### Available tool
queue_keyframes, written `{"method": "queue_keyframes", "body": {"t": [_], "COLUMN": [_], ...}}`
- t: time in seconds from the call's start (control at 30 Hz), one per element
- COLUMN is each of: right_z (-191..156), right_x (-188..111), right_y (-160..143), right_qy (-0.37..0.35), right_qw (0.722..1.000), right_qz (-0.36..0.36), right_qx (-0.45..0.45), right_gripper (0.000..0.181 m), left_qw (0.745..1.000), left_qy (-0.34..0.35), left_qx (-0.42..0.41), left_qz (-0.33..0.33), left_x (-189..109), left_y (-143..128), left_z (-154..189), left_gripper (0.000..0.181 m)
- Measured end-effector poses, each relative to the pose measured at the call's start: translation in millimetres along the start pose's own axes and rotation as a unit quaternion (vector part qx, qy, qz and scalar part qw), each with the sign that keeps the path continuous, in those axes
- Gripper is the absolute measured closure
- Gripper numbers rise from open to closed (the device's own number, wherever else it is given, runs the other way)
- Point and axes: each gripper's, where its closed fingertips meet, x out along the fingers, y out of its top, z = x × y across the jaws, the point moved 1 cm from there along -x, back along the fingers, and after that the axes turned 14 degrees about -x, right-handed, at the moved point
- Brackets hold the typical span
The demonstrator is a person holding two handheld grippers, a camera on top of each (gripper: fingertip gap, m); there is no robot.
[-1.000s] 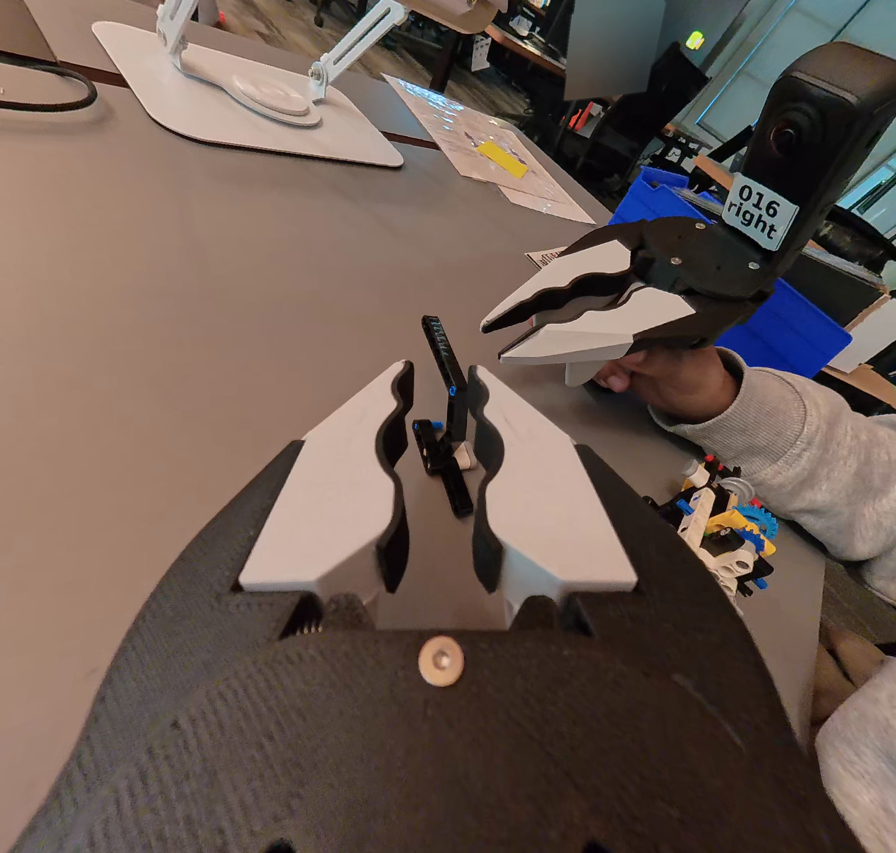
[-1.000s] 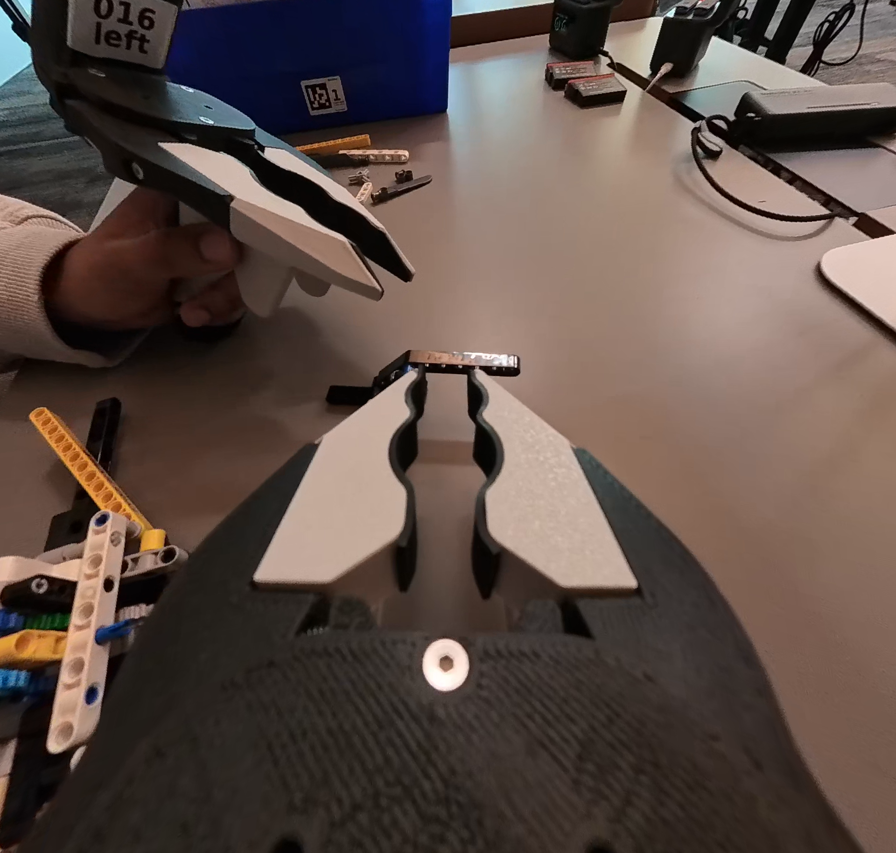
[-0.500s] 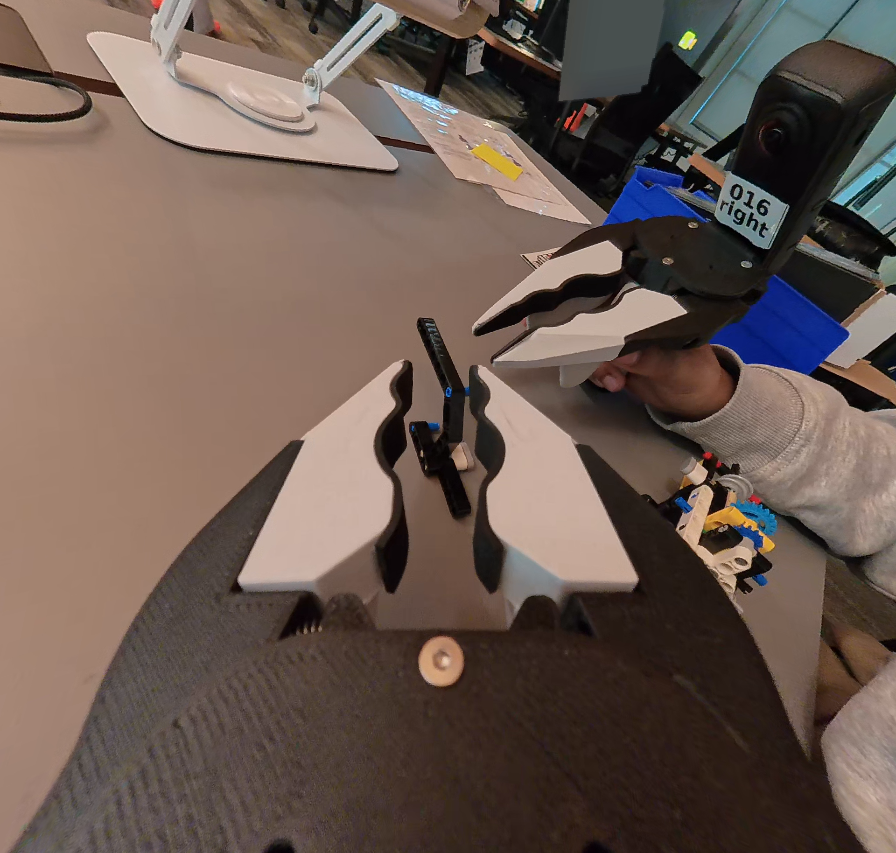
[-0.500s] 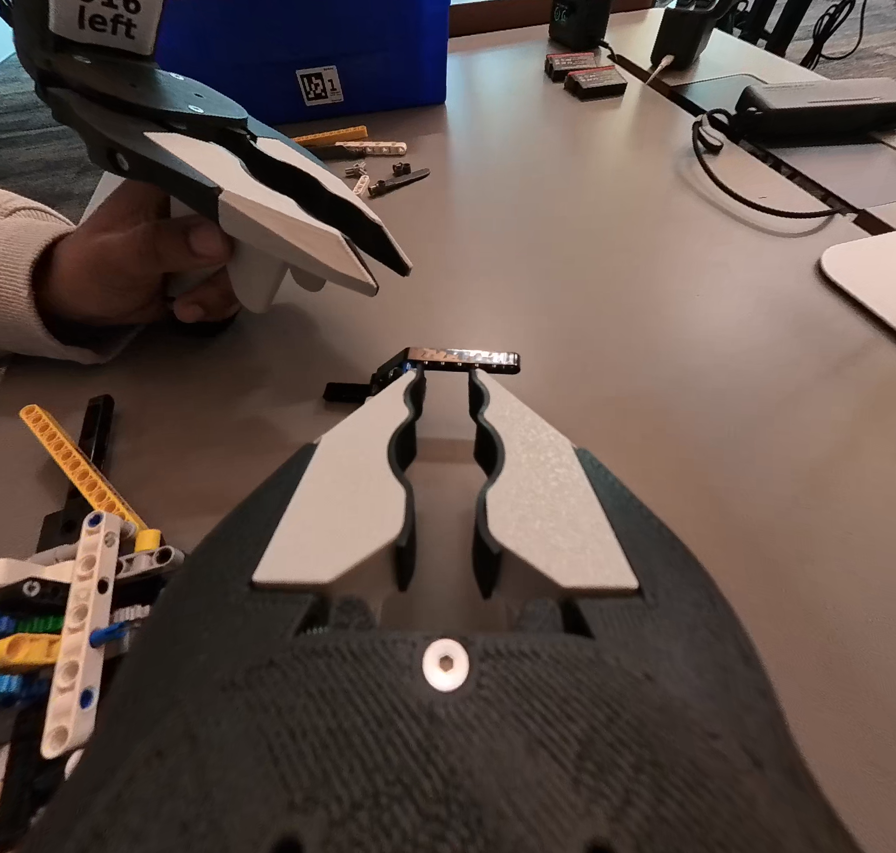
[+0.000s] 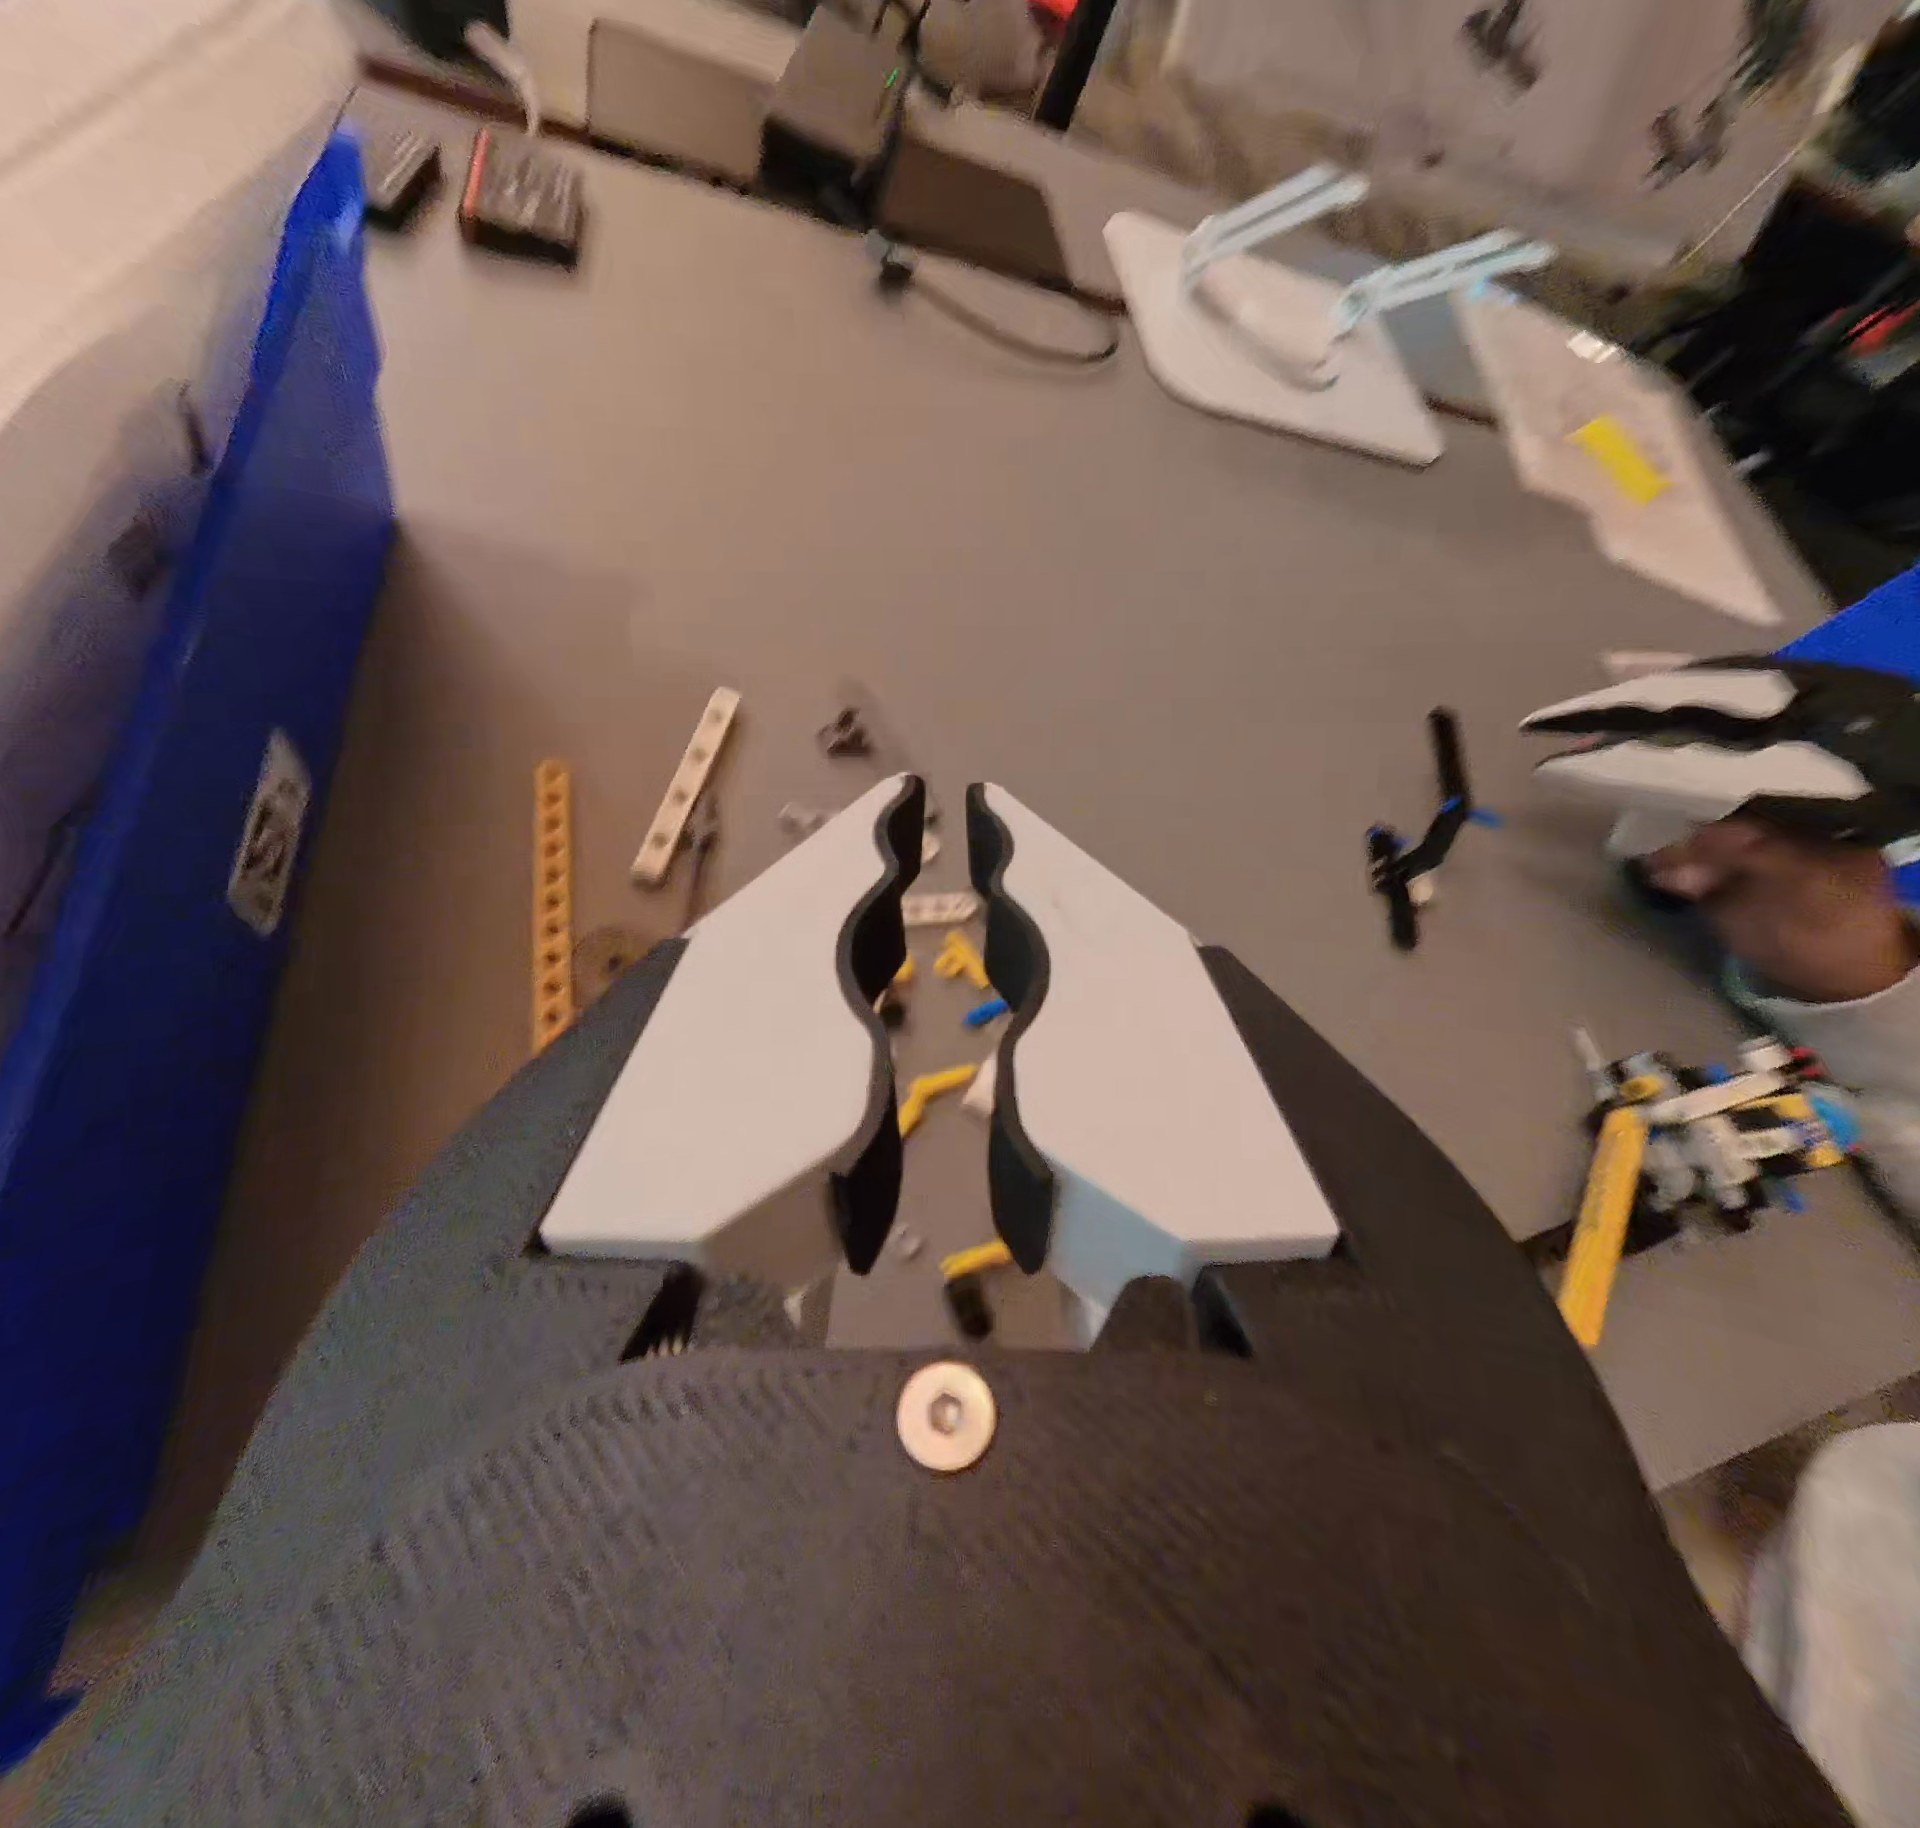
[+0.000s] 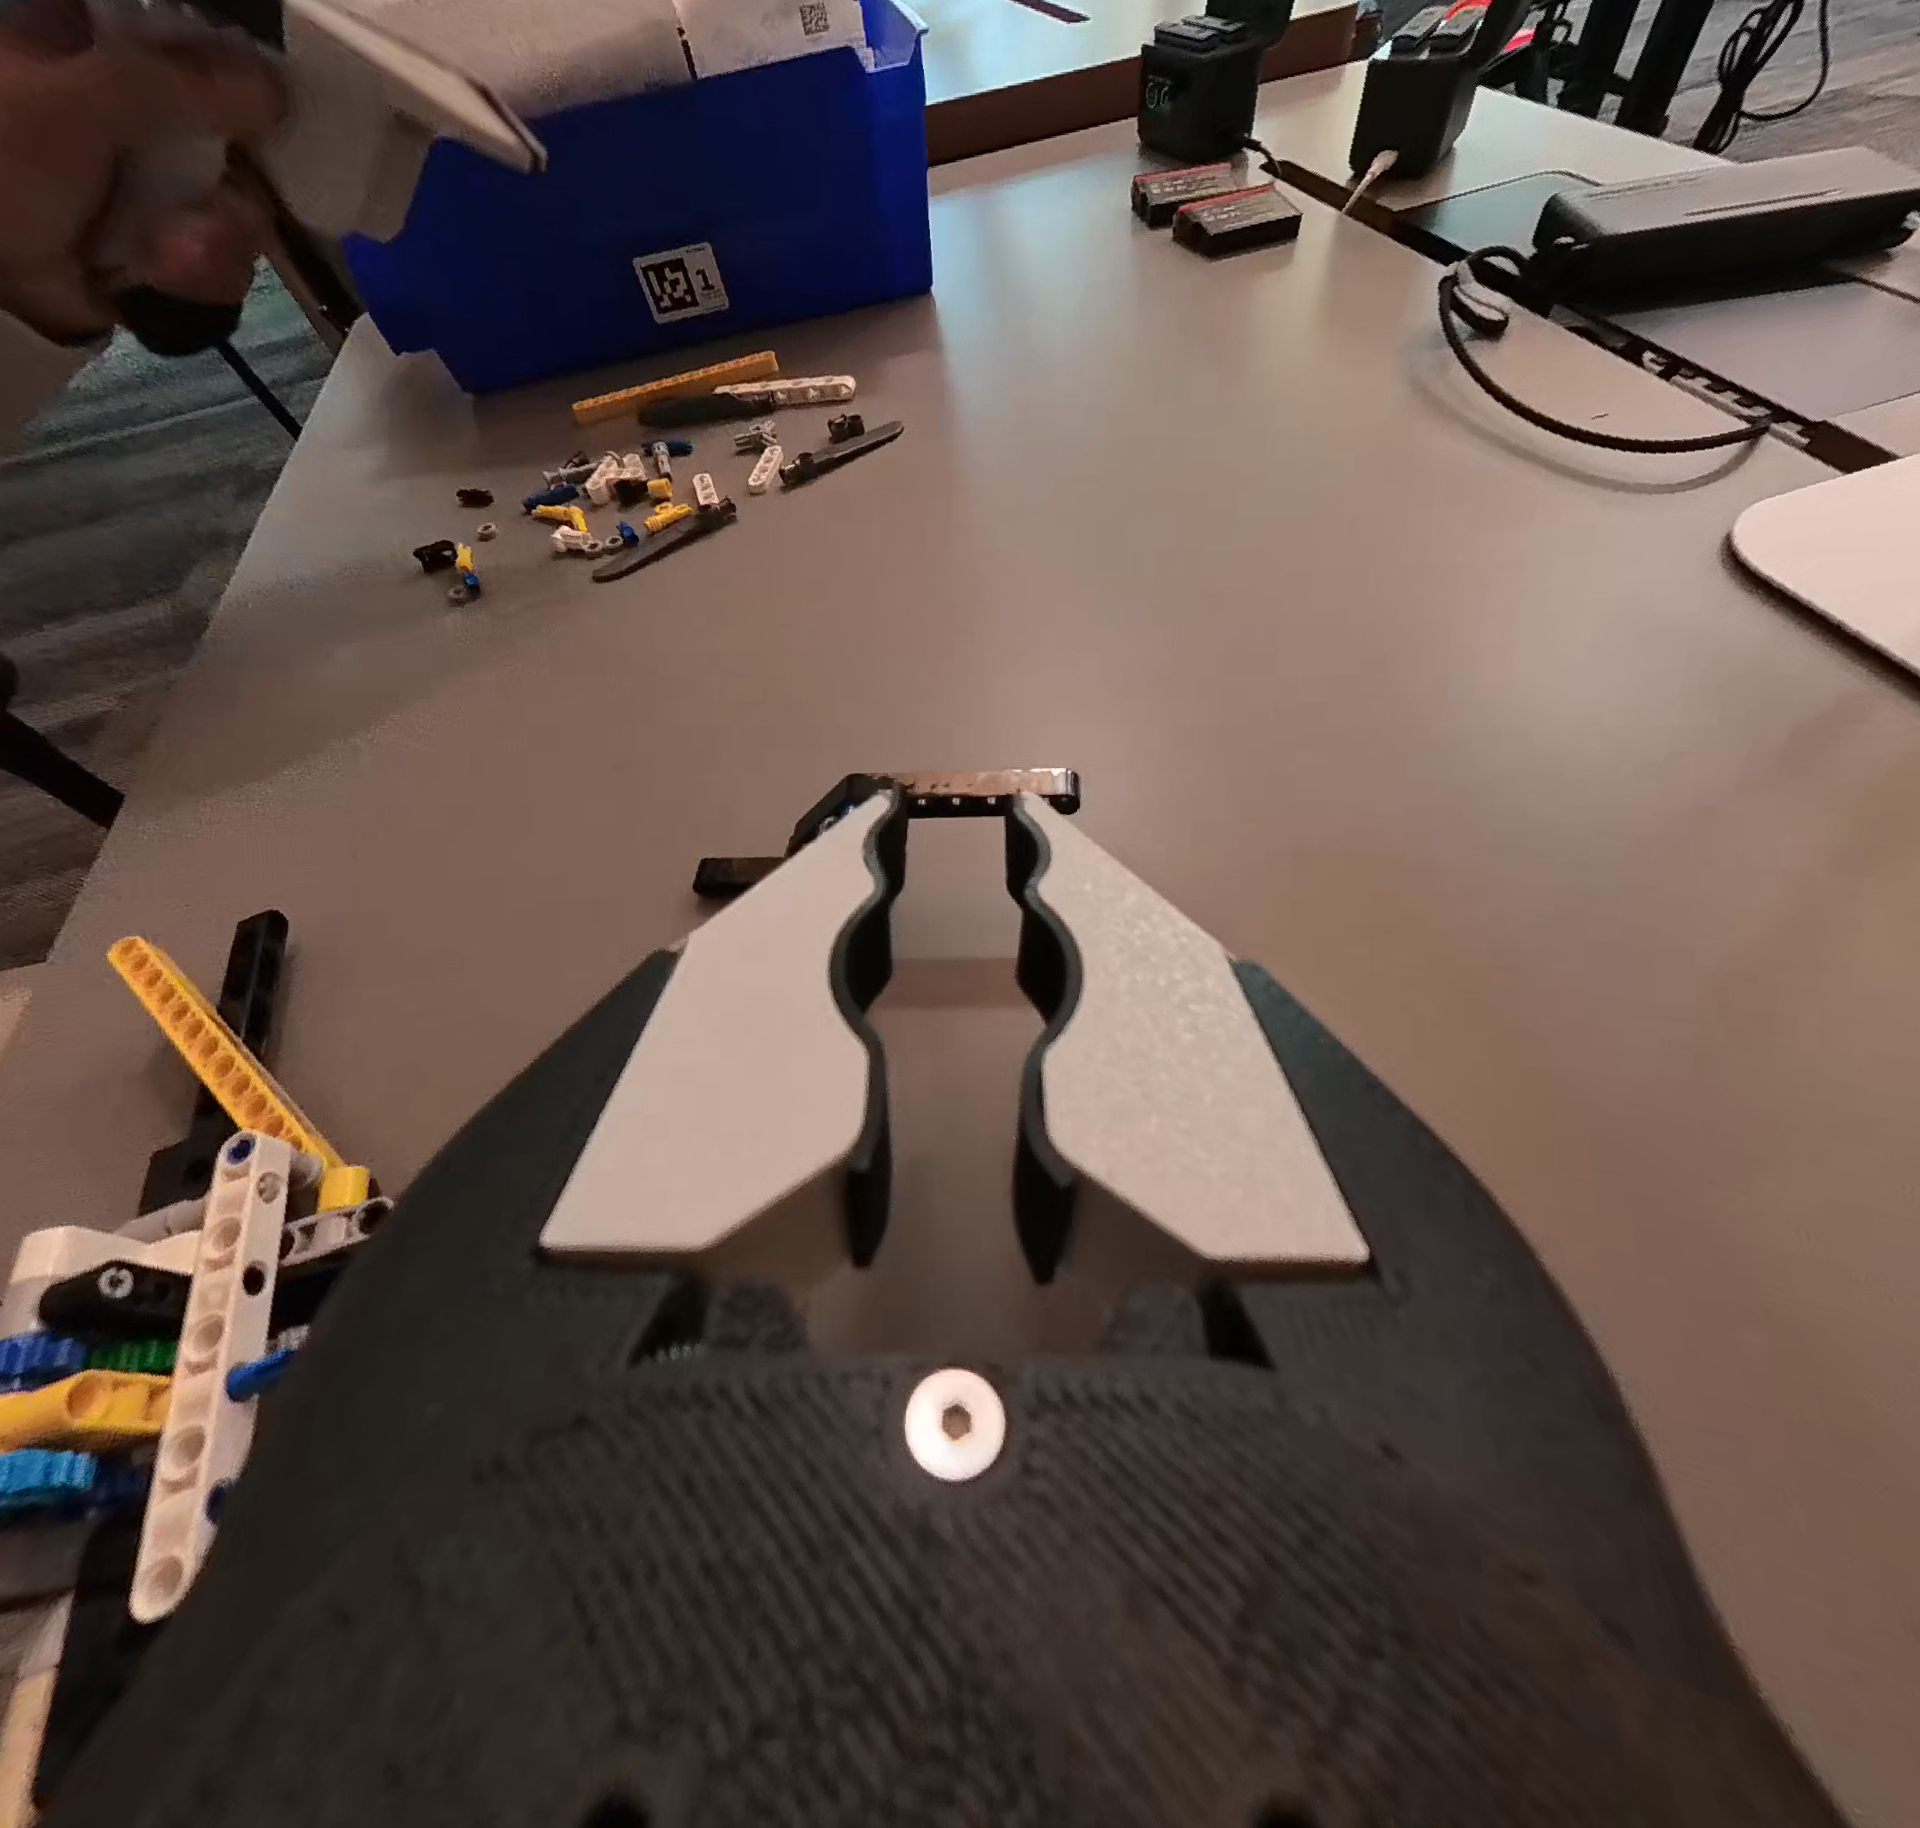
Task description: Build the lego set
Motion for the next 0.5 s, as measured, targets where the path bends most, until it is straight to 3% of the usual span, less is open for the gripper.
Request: {"method": "queue_keyframes", "body": {"t": [0.1,0.2,0.5], "right_z": [0.8,1.1,-0.4], "right_x": [1.6,2.8,3.7], "right_y": [-1.9,-3.3,-4.6], "right_qy": [-0.006,-0.011,-0.009], "right_qw": [1.0,1.0,1.0], "right_qz": [-0.009,-0.015,-0.021], "right_qx": [-0.004,-0.008,-0.013], "right_gripper": [0.164,0.164,0.164], "left_qw": [0.998,0.994,0.993], "left_qy": [0.043,0.035,0.075], "left_qx": [0.012,-0.001,0.013], "left_qz": [-0.04,-0.101,-0.091], "left_x": [1.6,8.6,30.5], "left_y": [-22.0,-39.6,-51.5], "left_z": [-30.3,-43.6,-66.6], "left_gripper": [0.178,0.181,0.175]}}
